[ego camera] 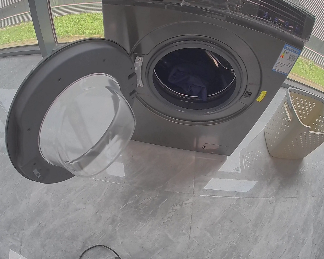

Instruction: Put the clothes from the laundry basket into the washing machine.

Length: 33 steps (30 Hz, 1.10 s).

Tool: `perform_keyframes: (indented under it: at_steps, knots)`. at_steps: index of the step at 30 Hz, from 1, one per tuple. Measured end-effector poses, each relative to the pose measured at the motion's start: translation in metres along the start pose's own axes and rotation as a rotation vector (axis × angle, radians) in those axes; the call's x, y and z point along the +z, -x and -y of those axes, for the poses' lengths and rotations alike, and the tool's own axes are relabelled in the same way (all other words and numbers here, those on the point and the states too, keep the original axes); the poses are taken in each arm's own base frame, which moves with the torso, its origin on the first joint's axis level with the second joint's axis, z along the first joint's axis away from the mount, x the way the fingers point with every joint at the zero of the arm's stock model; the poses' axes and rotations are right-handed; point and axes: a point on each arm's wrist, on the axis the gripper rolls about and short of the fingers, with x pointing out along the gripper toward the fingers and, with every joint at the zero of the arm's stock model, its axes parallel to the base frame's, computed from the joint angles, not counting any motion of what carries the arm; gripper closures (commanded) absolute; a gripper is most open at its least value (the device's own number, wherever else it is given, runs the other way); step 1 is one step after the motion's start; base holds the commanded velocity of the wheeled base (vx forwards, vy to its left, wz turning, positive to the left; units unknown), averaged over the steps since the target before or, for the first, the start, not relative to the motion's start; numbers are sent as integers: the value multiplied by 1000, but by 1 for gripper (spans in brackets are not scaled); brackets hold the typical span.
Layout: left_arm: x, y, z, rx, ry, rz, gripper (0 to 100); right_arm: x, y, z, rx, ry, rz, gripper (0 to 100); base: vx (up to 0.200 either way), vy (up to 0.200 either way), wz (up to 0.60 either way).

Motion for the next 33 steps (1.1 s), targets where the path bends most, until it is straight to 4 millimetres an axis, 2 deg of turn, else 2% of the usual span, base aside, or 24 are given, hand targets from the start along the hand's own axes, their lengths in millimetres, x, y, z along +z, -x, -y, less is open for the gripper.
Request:
perform_keyframes:
  at_steps: [5, 22, 28, 33]
  knots:
    - [0, 0, 0, 0, -1, 0, 0, 0, 0, 0, 1, 0, 0, 0, 0, 200, 0]
    - [4, 0, 1, -16, -39, 27, 0, 0, 0, 0, 1, 0, -1, 0, 0, 0, 0]
    - [38, 5, 2, -81, -23, 109, 0, 0, 0, 0, 0, -1, -1, 0, 0, 0, 0]
    - [66, -9, 4, -171, 18, 62, 0, 0, 0, 0, -1, -1, -1, 0, 0, 0, 0]
